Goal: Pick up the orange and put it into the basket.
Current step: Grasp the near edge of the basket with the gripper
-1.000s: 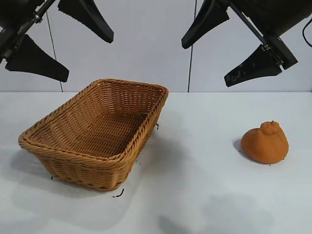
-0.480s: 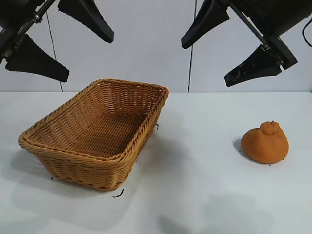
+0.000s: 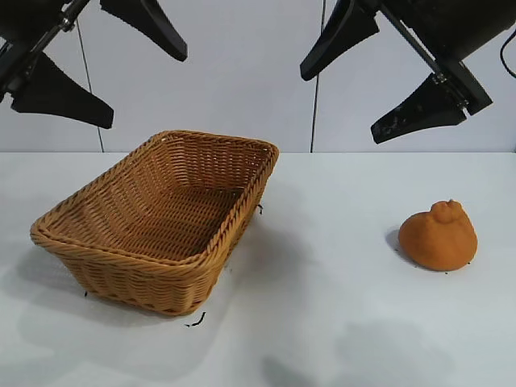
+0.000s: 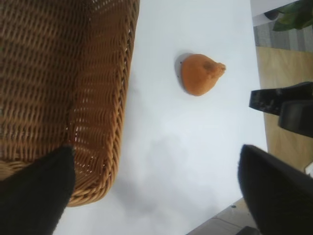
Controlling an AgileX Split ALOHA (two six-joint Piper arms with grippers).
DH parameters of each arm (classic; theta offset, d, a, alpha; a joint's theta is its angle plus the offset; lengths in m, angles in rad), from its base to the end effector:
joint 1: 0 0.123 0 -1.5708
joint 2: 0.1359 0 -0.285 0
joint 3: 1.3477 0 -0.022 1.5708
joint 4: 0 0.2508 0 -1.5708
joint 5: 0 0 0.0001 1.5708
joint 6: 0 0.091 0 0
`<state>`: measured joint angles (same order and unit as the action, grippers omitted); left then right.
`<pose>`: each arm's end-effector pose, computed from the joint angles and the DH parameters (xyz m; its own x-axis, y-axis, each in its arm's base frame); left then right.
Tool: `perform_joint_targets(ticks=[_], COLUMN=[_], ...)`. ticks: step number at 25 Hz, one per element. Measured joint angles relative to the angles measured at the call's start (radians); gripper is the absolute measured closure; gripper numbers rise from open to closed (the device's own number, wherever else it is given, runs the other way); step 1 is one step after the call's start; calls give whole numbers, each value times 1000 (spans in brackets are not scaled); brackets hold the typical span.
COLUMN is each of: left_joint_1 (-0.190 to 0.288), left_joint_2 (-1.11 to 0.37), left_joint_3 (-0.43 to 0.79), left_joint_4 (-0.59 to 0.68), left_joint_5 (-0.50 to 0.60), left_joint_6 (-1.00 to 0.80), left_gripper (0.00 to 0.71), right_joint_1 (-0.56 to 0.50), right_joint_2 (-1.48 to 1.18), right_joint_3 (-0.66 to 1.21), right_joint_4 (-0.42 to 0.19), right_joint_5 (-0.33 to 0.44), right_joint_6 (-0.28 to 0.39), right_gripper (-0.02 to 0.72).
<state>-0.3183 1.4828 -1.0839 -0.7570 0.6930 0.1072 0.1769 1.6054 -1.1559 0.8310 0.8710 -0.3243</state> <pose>0.2845 -0.1358 0.2900 -0.8976 -0.1754 -0.4044 0.1242 0.7795 -0.6139 0.3146 0.1085 0.2709 -0.9347 0.0727 -0.3479 -0.1675 0.7732 0.6117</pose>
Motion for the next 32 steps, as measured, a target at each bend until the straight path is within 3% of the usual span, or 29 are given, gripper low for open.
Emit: perform_joint_targets(ticks=[6, 11, 17, 23, 32], left_joint_1=[-33, -144, -242, -249, -249], left_joint_2=[-114, -159, -159, -159, -23], left_joint_3=[11, 60, 101, 101, 101], left_joint_4=[156, 303, 614, 842, 837], left_joint_5=[51, 46, 7, 23, 50], left_joint_6=[-190, -456, -933, -1335, -1554], left_gripper=[59, 59, 59, 59, 59], right_joint_1=[0, 0, 0, 0, 0], right_joint_2=[0, 0, 0, 0, 0], right_joint_3=[0, 0, 0, 0, 0], right_joint_4=[0, 1, 1, 1, 1], right_joint_5=[0, -5, -9, -10, -10], right_joint_6=[2, 2, 2, 2, 2], right_gripper=[8, 8, 8, 8, 8])
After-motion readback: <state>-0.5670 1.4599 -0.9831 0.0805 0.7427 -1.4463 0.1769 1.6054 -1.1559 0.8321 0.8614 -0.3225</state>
